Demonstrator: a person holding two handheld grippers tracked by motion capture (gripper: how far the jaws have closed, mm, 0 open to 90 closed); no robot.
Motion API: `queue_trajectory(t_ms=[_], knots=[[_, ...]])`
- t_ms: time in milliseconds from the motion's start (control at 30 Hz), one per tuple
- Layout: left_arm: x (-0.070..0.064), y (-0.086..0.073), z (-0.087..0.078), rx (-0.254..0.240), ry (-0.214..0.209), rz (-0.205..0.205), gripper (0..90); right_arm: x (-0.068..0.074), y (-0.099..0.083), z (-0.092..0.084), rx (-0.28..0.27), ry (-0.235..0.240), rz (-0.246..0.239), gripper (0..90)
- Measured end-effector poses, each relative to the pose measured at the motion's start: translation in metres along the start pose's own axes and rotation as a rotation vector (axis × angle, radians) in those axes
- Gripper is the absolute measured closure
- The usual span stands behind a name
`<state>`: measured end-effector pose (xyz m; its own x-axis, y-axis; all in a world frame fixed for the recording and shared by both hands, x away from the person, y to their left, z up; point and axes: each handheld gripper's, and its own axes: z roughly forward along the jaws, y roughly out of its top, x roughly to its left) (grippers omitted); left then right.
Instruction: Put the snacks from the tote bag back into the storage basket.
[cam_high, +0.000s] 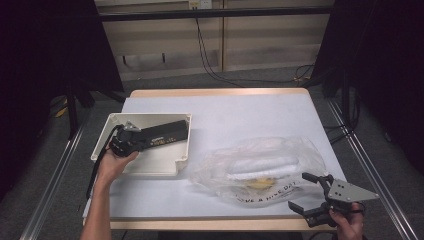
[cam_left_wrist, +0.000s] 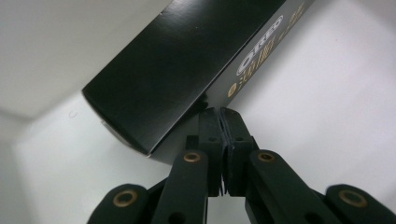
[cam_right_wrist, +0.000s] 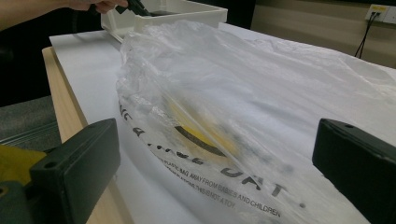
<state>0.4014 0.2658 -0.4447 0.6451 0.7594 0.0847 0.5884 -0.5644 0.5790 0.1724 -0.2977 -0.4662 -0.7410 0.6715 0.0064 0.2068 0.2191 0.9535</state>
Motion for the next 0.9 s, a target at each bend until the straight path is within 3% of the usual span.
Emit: queue_trajectory(t_ms=[200, 467, 500, 800, 900], knots=[[-0.004, 0.006, 0.003, 0.014, -0.004, 0.032, 88.6, 0.0, 0.0, 0.002, 0.001, 0.001, -0.002, 0.4], [-0.008, 0.012, 0.011, 0.022, -0.007, 0.038, 89.7, 0.0, 0.0, 0.001, 0.002, 0.002, -0.004, 0.4], [-0.009, 0.013, 0.01, 0.027, -0.003, 0.059, 89.9, 0.0, 0.0, 0.001, 0.002, 0.0, -0.001, 0.5], [-0.011, 0.02, 0.02, 0.037, 0.018, 0.061, 90.0, 0.0, 0.0, 0.002, 0.004, 0.005, -0.002, 0.4], [-0.014, 0.023, 0.024, 0.014, -0.004, 0.05, 90.0, 0.0, 0.0, 0.002, 0.003, 0.007, -0.002, 0.4]])
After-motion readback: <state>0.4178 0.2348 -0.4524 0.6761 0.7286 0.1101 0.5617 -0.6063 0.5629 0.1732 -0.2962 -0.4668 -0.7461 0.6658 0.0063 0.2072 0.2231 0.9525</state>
